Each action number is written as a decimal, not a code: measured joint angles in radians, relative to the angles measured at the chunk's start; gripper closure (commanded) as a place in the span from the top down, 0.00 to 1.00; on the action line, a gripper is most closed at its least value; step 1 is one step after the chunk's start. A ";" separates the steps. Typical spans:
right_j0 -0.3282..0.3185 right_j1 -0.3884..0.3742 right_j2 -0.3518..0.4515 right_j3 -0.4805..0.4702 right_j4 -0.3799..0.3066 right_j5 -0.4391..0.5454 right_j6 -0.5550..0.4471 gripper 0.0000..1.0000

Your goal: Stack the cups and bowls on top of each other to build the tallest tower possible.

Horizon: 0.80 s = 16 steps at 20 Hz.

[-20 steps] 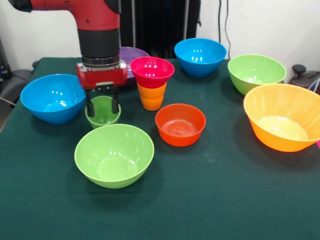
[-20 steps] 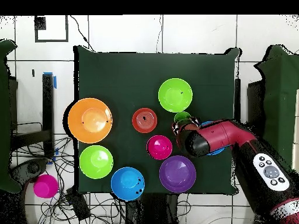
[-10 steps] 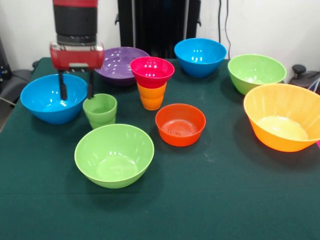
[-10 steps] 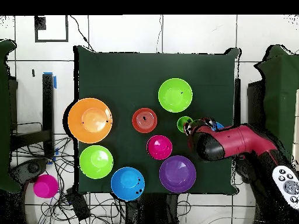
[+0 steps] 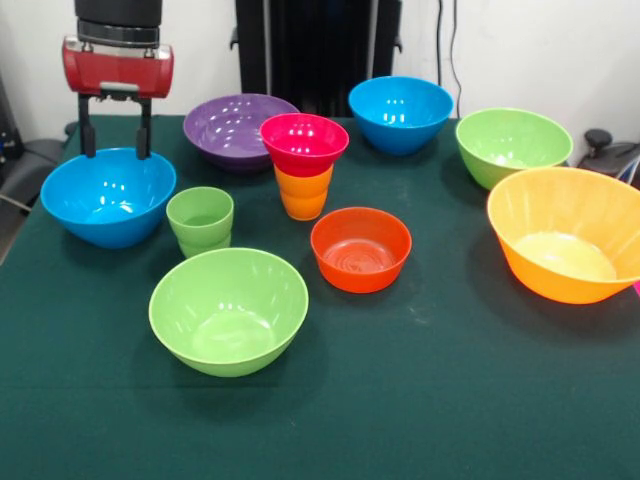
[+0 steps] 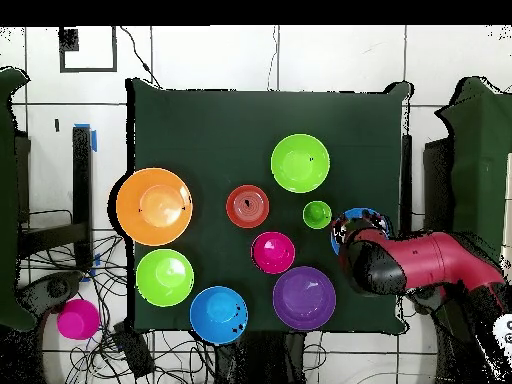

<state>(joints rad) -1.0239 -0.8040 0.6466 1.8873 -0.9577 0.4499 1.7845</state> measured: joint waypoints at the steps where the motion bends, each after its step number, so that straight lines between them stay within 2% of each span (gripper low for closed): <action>1: 0.000 -0.001 -0.001 0.003 0.000 0.000 0.000 1.00; 8: 0.000 0.006 -0.003 0.015 -0.001 0.000 0.000 1.00; 16: 0.000 0.052 0.004 0.034 -0.001 0.000 0.000 1.00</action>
<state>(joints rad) -1.0239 -0.7521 0.6508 1.9212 -0.9584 0.4499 1.7845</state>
